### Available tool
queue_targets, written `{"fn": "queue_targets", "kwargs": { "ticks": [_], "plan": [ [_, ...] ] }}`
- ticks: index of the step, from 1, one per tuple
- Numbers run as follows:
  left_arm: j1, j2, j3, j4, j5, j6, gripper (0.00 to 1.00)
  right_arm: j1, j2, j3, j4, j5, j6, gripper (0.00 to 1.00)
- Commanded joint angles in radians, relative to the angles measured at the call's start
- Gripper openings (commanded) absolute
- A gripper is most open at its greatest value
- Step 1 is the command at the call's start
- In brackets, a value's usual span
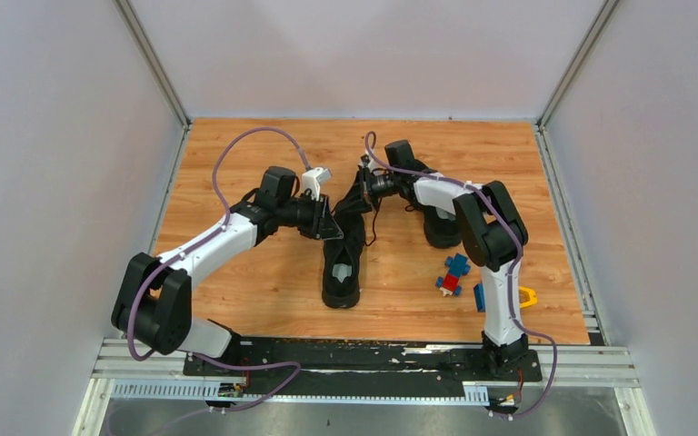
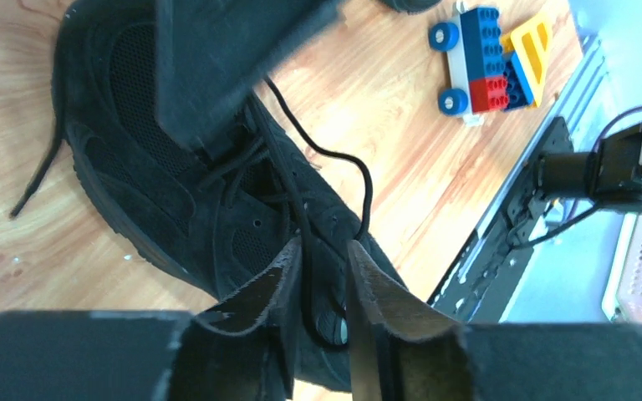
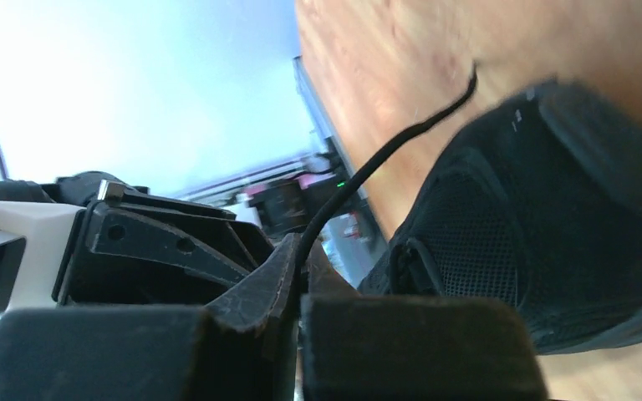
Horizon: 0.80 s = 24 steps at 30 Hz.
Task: Tie the shoes
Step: Cross the shoelace with the shoelace.
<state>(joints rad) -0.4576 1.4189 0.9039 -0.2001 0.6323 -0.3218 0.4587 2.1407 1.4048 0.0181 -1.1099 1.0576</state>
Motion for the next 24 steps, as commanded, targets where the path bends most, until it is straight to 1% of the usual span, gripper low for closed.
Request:
{"fn": "queue_targets", "kwargs": {
  "ticks": [1,2,4,5,6,7,8,9,10,11,12,13,14,15,16,18,19,20,21,24],
  "plan": [
    [0.007,-0.059,0.027,-0.048,0.029,0.055,0.43,-0.009,-0.094,0.158,-0.191,0.056,-0.389,0.0],
    [0.018,-0.067,0.035,-0.067,0.023,0.045,0.55,-0.009,-0.122,0.152,-0.203,0.063,-0.438,0.0],
    [0.075,-0.089,0.04,-0.068,0.018,-0.036,0.65,-0.009,-0.177,0.124,-0.207,0.105,-0.526,0.0],
    [0.131,-0.097,0.04,-0.062,0.032,-0.114,0.69,-0.006,-0.2,0.115,-0.21,0.113,-0.548,0.0],
    [0.158,-0.099,0.041,-0.051,0.04,-0.154,0.74,-0.004,-0.216,0.111,-0.218,0.134,-0.594,0.0],
    [0.215,-0.096,0.046,-0.039,0.053,-0.236,0.76,0.0,-0.229,0.112,-0.235,0.154,-0.627,0.0],
    [0.241,-0.096,0.047,-0.028,0.053,-0.28,0.91,0.005,-0.24,0.114,-0.25,0.169,-0.658,0.0],
    [0.278,-0.093,0.049,-0.009,0.041,-0.358,0.95,0.012,-0.249,0.116,-0.264,0.182,-0.691,0.0],
    [0.294,-0.088,0.048,0.004,0.037,-0.4,0.99,0.021,-0.258,0.117,-0.278,0.196,-0.723,0.0],
    [0.312,-0.073,0.035,0.061,0.06,-0.485,0.99,0.035,-0.269,0.118,-0.295,0.215,-0.757,0.0],
    [0.316,-0.052,0.027,0.093,0.075,-0.525,1.0,0.045,-0.281,0.115,-0.306,0.231,-0.788,0.0],
    [0.316,-0.043,0.003,0.161,0.097,-0.61,1.0,0.06,-0.292,0.111,-0.318,0.248,-0.819,0.0],
    [0.314,-0.021,-0.01,0.218,0.106,-0.654,1.0,0.074,-0.304,0.105,-0.324,0.268,-0.853,0.0],
    [0.309,-0.008,-0.029,0.303,0.13,-0.73,1.0,0.089,-0.317,0.095,-0.328,0.289,-0.887,0.0],
    [0.307,0.015,-0.031,0.327,0.138,-0.759,1.0,0.105,-0.33,0.089,-0.332,0.318,-0.924,0.0],
    [0.308,0.048,-0.033,0.372,0.156,-0.866,1.0,0.131,-0.347,0.077,-0.338,0.368,-0.975,0.0],
    [0.308,0.056,-0.047,0.42,0.173,-0.974,1.0,0.141,-0.352,0.075,-0.341,0.395,-0.99,0.0],
    [0.308,0.067,-0.048,0.419,0.182,-1.045,1.0,0.147,-0.354,0.077,-0.344,0.416,-0.997,0.0],
    [0.306,0.069,-0.031,0.358,0.18,-1.059,1.0,0.15,-0.354,0.077,-0.347,0.424,-1.002,0.0],
    [0.298,0.081,-0.007,0.273,0.173,-1.143,1.0,0.162,-0.35,0.082,-0.35,0.453,-1.018,0.0]
  ]
}}
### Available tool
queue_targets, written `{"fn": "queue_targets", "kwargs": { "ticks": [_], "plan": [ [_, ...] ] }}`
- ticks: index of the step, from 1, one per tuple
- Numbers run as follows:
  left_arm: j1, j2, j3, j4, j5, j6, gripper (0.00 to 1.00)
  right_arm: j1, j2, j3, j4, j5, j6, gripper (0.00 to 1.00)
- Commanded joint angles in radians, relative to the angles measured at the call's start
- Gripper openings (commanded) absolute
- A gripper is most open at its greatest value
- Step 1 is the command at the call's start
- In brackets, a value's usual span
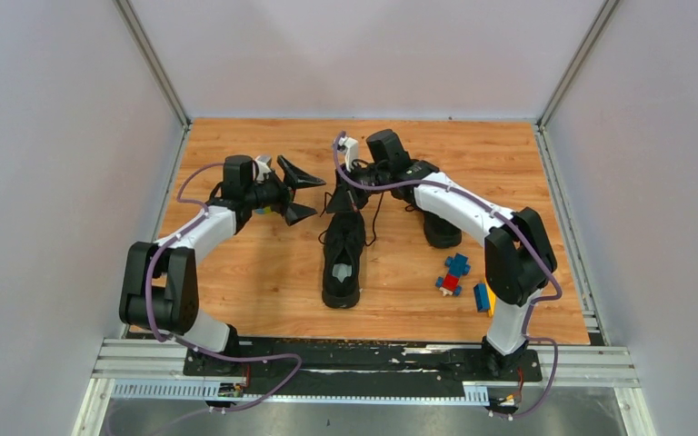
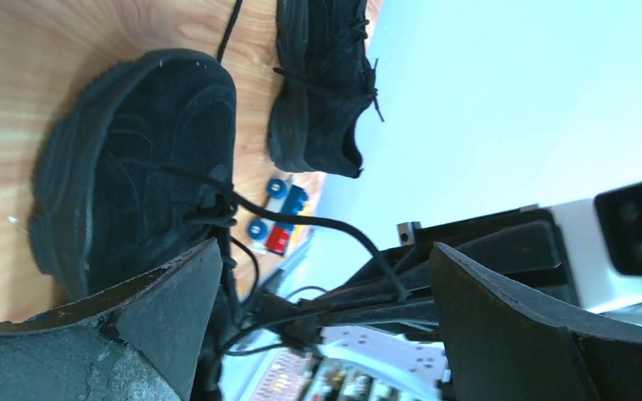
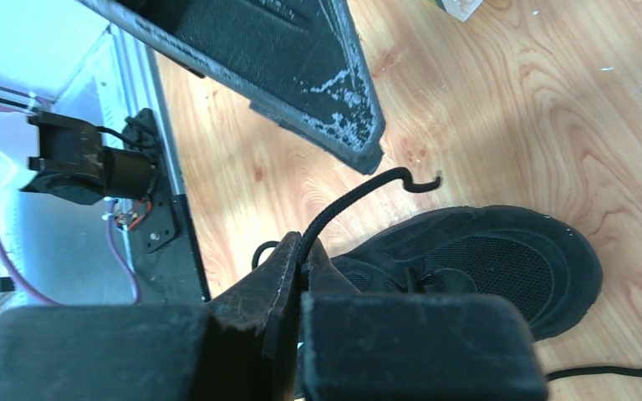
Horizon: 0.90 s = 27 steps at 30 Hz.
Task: Tie the shoes
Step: Cross the shoelace with the shoelace.
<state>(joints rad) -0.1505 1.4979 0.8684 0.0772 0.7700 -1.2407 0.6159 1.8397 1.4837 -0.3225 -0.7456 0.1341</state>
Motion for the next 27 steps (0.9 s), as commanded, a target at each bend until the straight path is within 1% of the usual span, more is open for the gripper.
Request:
{"fn": "queue_targets", "kwargs": {
  "ticks": [1,4,7,12,15,21,23,24,25,26,27],
  "plan": [
    [-0.011,0.006,0.03,-0.006,0.033,-0.238,1.0,0.007,-0.047,0.006,-0.012,0.091,-0.097,0.0],
    [-0.02,0.038,0.04,-0.019,0.026,-0.311,0.99,0.024,-0.04,0.015,-0.018,0.088,-0.112,0.0],
    [-0.028,0.065,0.057,-0.048,0.031,-0.33,0.94,0.042,-0.036,0.027,-0.026,0.096,-0.127,0.0],
    [-0.045,0.069,0.071,-0.111,0.028,-0.349,0.89,0.068,-0.025,0.047,-0.026,0.109,-0.129,0.0],
    [-0.045,0.078,0.07,-0.108,0.026,-0.359,0.84,0.086,-0.025,0.048,-0.031,0.098,-0.129,0.0],
    [-0.041,0.097,0.072,-0.069,0.004,-0.34,0.75,0.123,-0.042,0.045,-0.082,0.039,-0.205,0.0],
    [-0.039,0.099,0.067,-0.038,-0.006,-0.321,0.7,0.133,-0.048,0.04,-0.093,0.037,-0.213,0.0],
    [-0.038,0.099,0.061,-0.008,-0.013,-0.311,0.65,0.136,-0.05,0.033,-0.096,0.037,-0.214,0.0],
    [-0.037,0.097,0.059,0.004,-0.02,-0.29,0.62,0.138,-0.053,0.027,-0.096,0.036,-0.214,0.0],
    [-0.036,0.096,0.055,0.018,-0.024,-0.28,0.55,0.141,-0.055,0.021,-0.097,0.038,-0.215,0.0],
    [-0.035,0.091,0.053,0.03,-0.029,-0.261,0.51,0.143,-0.056,0.015,-0.098,0.039,-0.217,0.0]
  ]
}}
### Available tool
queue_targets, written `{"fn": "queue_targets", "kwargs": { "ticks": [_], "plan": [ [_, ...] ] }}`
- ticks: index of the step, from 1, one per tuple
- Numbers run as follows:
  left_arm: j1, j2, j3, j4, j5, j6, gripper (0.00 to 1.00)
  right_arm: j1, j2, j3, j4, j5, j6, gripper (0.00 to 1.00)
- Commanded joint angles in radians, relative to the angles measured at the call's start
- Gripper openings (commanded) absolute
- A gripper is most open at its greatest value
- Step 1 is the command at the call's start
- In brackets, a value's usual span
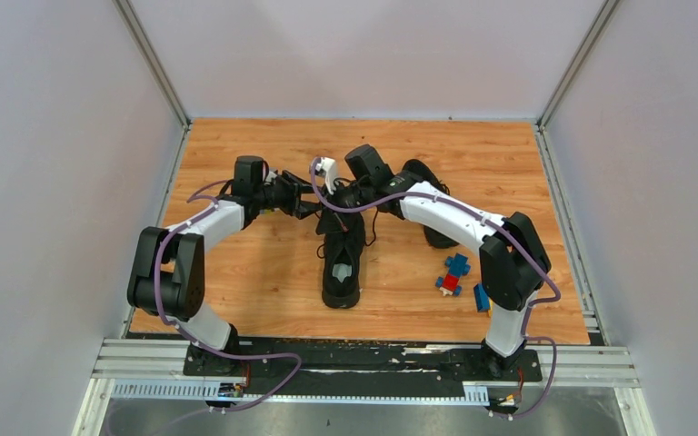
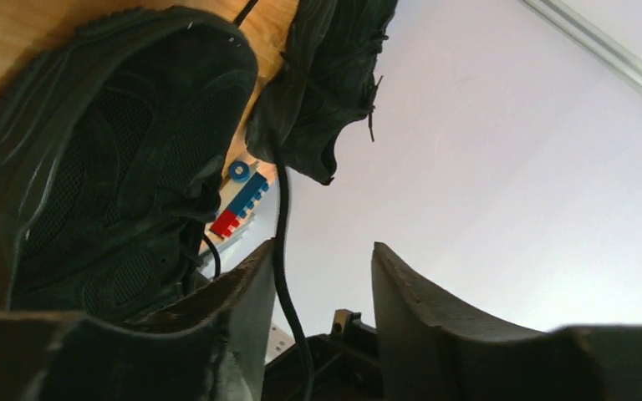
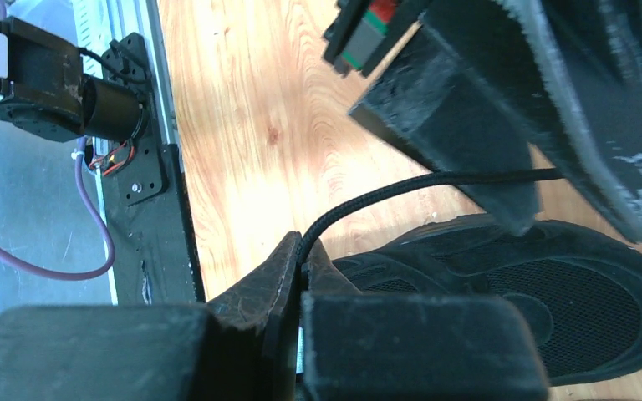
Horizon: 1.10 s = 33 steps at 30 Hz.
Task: Tie the shoes
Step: Cross the shoelace with the shoelace.
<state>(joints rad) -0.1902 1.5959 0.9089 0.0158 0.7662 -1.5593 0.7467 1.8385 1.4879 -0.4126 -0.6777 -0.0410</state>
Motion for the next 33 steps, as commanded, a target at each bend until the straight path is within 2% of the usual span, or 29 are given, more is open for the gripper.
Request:
{"fn": "queue_targets", "kwargs": {
  "ticks": [1,3,9,12,15,17,21,23,25,27,30,33],
  "plan": [
    [0.004,-0.01,0.012,0.098,-0.028,0.068,0.43,0.014,-0.053,0.007,-0.009,-0.026,-0.043,0.0],
    [0.005,-0.021,0.012,0.109,-0.036,0.1,0.33,0.016,-0.051,0.001,-0.01,-0.023,-0.042,0.0],
    [0.005,-0.061,0.01,0.097,-0.053,0.188,0.14,0.015,-0.038,-0.002,-0.024,-0.014,-0.037,0.02],
    [0.006,-0.075,0.009,0.085,-0.066,0.264,0.01,0.014,-0.043,0.0,-0.057,-0.006,-0.055,0.12],
    [0.006,-0.09,0.013,0.072,-0.072,0.36,0.0,0.005,-0.062,0.006,-0.131,-0.001,-0.086,0.32],
    [0.006,-0.097,0.024,0.051,-0.075,0.443,0.0,-0.019,-0.083,0.012,-0.178,-0.01,-0.08,0.41],
    [0.006,-0.129,0.059,-0.057,-0.123,0.629,0.0,-0.133,-0.125,0.016,-0.194,-0.021,0.066,0.45],
    [0.005,-0.148,0.064,-0.086,-0.143,0.695,0.0,-0.172,-0.126,0.009,-0.173,0.164,0.172,0.45],
    [0.003,-0.164,0.064,-0.107,-0.156,0.74,0.0,-0.181,-0.107,-0.004,-0.149,0.44,0.234,0.45],
    [-0.001,-0.176,0.065,-0.115,-0.157,0.775,0.0,-0.187,-0.059,0.002,-0.144,0.637,0.299,0.39],
    [-0.017,-0.202,0.073,-0.128,-0.153,0.823,0.0,-0.194,0.037,0.047,-0.169,0.825,0.416,0.37],
    [-0.029,-0.225,0.078,-0.139,-0.143,0.871,0.0,-0.196,0.128,0.106,-0.196,0.898,0.48,0.38]
  ]
}}
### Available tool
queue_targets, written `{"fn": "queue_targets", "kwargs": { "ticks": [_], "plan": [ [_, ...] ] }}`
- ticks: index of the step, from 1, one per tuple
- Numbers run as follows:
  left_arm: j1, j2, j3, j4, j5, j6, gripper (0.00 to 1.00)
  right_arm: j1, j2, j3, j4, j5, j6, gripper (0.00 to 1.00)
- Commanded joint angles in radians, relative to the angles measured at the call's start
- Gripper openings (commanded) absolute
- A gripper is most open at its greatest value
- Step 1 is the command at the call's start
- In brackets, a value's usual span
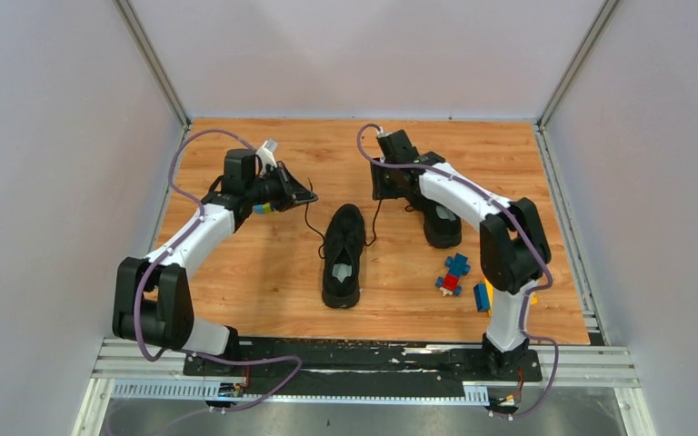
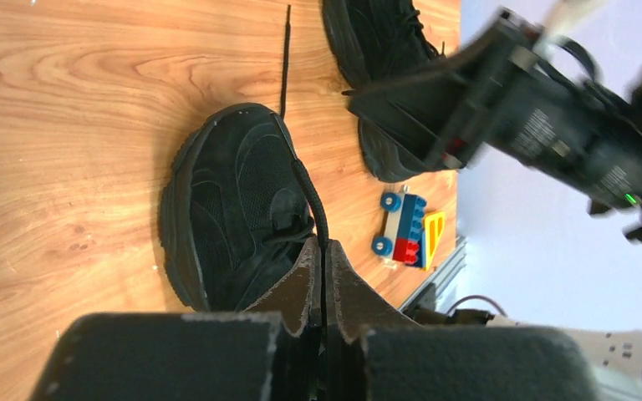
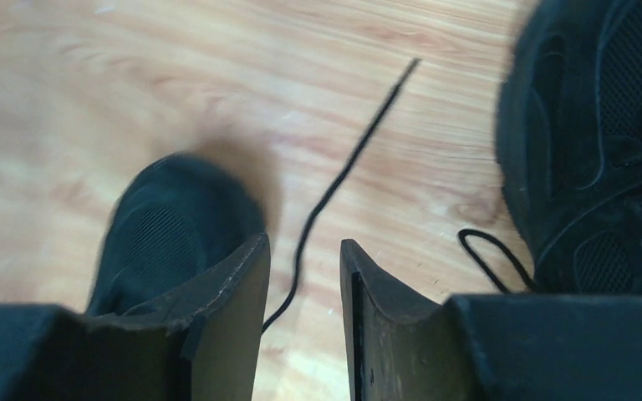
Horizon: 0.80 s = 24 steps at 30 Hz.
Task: Tie the shoes
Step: Cross the shoelace with the shoelace.
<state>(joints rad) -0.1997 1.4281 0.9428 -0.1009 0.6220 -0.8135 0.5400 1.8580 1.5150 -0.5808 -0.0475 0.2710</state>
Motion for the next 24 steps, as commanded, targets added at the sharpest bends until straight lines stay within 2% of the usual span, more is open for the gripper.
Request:
{"fn": "queue_targets", "kwargs": {
  "ticks": [1,8,18,21,24],
  "plan": [
    [-0.022,-0.068,0.042,-0.023,0.004,0.135,0.0,0.011,0.138,0.101,-0.033,0.272,0.18,0.38],
    [-0.023,-0.103,0.006,-0.012,0.012,0.137,0.0,0.011,0.27,0.19,-0.061,0.313,0.246,0.35],
    [-0.023,-0.11,-0.001,0.006,0.029,0.118,0.0,0.011,0.357,0.226,-0.06,0.284,0.252,0.31],
    [-0.023,-0.112,0.0,0.007,0.035,0.119,0.0,0.011,0.379,0.222,-0.061,0.275,0.252,0.26],
    [-0.024,-0.114,0.003,0.008,0.038,0.123,0.0,0.011,0.397,0.206,-0.065,0.268,0.262,0.16]
  ]
}}
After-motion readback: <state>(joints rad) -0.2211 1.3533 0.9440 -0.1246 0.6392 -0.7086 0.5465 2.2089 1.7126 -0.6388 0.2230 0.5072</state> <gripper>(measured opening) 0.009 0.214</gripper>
